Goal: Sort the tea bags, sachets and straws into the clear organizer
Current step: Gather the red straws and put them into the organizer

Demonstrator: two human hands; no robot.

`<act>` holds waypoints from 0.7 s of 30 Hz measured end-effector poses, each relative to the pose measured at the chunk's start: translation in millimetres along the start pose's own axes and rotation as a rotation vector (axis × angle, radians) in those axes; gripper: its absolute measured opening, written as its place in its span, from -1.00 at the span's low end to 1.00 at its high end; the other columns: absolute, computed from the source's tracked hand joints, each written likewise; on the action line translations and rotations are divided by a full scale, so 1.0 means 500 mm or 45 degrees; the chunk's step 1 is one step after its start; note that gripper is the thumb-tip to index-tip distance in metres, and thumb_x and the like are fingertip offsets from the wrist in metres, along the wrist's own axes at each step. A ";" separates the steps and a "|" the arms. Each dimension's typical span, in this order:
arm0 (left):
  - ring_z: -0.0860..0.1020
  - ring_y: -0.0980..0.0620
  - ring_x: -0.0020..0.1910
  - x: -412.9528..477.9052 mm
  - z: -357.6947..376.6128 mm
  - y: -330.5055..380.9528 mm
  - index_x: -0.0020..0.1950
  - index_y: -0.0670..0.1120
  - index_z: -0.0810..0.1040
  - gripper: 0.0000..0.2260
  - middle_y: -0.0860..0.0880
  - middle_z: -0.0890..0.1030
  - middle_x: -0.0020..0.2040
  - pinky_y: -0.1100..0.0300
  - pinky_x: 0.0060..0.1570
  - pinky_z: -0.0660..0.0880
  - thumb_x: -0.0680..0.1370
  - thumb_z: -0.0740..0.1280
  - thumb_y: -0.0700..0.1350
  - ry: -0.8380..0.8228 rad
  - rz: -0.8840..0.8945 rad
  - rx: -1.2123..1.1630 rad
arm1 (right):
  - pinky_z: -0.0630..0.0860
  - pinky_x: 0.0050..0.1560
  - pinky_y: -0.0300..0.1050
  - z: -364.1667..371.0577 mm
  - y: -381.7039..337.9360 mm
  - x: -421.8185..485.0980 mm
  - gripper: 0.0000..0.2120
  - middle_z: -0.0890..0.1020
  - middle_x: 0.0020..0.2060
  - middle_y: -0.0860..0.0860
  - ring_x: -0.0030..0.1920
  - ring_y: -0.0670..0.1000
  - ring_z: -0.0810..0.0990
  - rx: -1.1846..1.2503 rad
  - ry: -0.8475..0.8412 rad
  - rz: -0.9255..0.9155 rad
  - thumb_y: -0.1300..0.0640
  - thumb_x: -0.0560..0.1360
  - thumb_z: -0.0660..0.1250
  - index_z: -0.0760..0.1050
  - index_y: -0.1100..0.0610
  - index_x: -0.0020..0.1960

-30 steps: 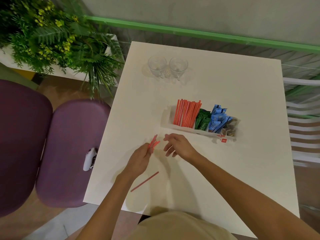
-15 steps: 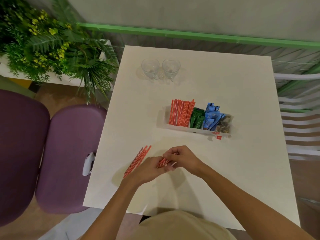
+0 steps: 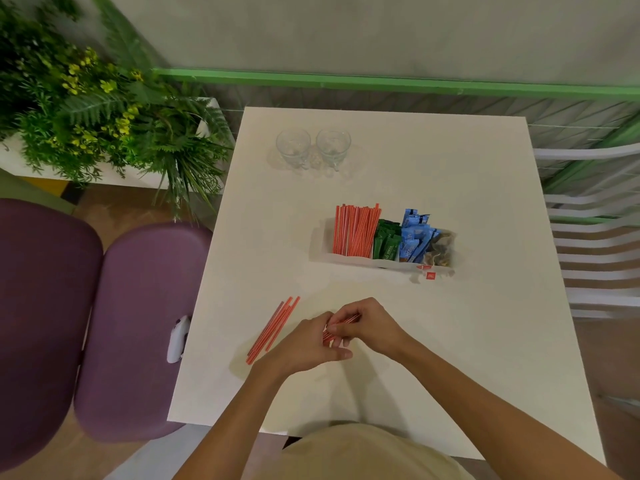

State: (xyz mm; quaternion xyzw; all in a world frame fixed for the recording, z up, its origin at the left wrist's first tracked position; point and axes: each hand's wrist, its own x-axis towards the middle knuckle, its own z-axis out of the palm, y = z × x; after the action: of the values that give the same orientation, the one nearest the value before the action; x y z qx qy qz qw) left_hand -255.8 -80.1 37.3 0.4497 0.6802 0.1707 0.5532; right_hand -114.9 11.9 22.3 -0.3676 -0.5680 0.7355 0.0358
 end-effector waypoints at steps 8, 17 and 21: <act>0.42 0.08 -0.49 -0.042 -0.026 -0.026 0.11 0.10 0.62 -0.85 -0.01 0.56 -0.37 0.27 -0.47 0.37 0.55 0.37 -0.01 0.130 -0.067 -0.401 | 0.55 -0.25 -0.18 -0.044 -0.001 -0.013 -0.90 0.67 -0.28 0.27 -0.31 0.07 0.63 0.199 0.123 0.097 0.33 0.47 0.41 0.65 0.36 -0.06; 0.36 0.10 -0.54 -0.016 0.017 -0.011 -0.17 -0.11 0.67 -0.90 -0.02 0.49 -0.48 0.29 -0.53 0.31 0.51 0.43 -0.11 0.661 -0.074 -0.551 | 0.55 -0.27 -0.14 0.000 0.022 -0.026 -0.84 0.63 -0.26 0.31 -0.31 0.12 0.63 0.541 0.182 0.273 0.34 0.51 0.31 0.60 0.45 -0.05; 0.43 0.07 -0.49 0.000 0.029 -0.021 -0.28 -0.04 0.66 -0.84 -0.08 0.56 -0.44 0.18 -0.41 0.39 0.46 0.47 -0.02 0.671 -0.117 -0.489 | 0.55 -0.24 -0.15 0.008 0.041 -0.034 -0.82 0.64 -0.26 0.28 -0.31 0.07 0.63 0.576 0.216 0.268 0.32 0.51 0.35 0.59 0.45 0.01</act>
State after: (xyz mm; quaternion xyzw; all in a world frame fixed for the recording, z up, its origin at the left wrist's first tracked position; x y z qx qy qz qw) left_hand -247.1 -89.4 24.8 0.2464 0.7747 0.3813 0.4401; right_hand -97.4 -6.7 13.4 -0.4676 -0.3427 0.8101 0.0877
